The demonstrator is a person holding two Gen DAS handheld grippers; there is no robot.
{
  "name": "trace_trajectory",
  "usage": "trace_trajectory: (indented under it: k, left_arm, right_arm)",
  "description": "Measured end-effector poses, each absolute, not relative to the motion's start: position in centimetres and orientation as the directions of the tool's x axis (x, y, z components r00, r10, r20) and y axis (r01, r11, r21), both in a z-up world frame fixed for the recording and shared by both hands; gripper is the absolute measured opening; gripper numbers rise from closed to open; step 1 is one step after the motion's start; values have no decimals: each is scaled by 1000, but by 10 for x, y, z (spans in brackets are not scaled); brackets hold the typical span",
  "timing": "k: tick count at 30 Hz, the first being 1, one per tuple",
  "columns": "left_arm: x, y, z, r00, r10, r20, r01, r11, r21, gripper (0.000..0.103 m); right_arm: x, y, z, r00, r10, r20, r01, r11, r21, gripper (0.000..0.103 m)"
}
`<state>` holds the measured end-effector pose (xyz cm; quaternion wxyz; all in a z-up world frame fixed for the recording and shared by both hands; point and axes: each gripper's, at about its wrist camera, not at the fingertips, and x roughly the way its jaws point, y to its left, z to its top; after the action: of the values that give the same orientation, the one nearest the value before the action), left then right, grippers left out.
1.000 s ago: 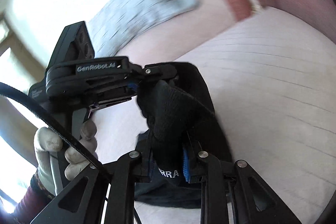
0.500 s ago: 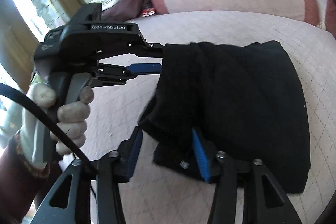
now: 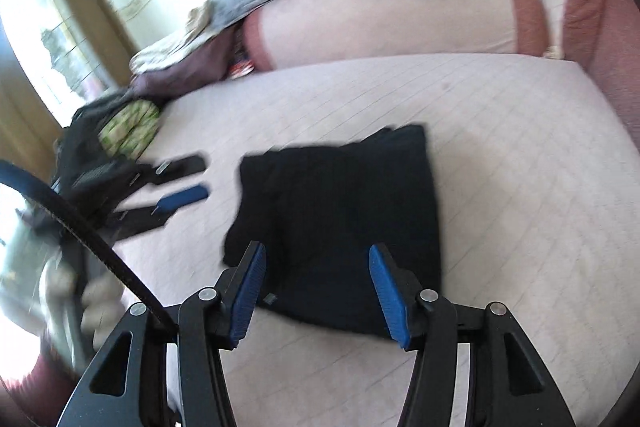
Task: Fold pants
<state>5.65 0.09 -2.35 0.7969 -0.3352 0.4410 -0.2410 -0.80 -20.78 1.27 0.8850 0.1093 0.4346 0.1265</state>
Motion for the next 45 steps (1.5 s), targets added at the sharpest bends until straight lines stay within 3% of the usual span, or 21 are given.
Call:
trace_trajectory:
  k: [7,10,15,21,23,25,28,32,38,45]
  left_arm:
    - [92,-25,-68,402,-636,-659,7,722,-692,53]
    - [89,-21,-85,393,-654,-646,5,704,-710,53]
    - [80,-3,-76,400,-677,-618,-16,669,-743,54]
    - [26,-5,-30,483,-574,-661,53,772,-633,57]
    - [2,-13,-12,530,-502,-683,68,828,-556,59]
    - [-23,-21,6,587,-409,-698,65,884,-463,60]
    - [-55,-33,30,667,-282,-690,45,939,-340,69]
    - [-75,-53,48,718,-178,-673,17,971,-238,83]
    - [-80,-85,55,710,-183,-680,60,978,-200,84]
    - [-70,-111,39,656,-173,-735,55,982,-182,84]
  right_arm:
    - [26,-231,-17,535,280,-797,2,943,333,59]
    - [28,-237,-36,520,273,-809,41,939,343,62]
    - [22,-247,-26,540,286,-791,48,928,368,63]
    - [-30,-253,8,650,191,-735,16,964,265,63]
    - [-60,-252,20,727,49,-684,66,988,141,70]
    - [-80,-252,28,781,-70,-620,137,989,60,96]
    - [-104,-263,34,847,-188,-497,234,972,31,103]
    - [-88,-285,32,814,-153,-560,239,968,82,103]
    - [-80,-293,12,790,-143,-596,201,979,32,103]
    - [-78,-296,1,775,-8,-632,146,975,167,103]
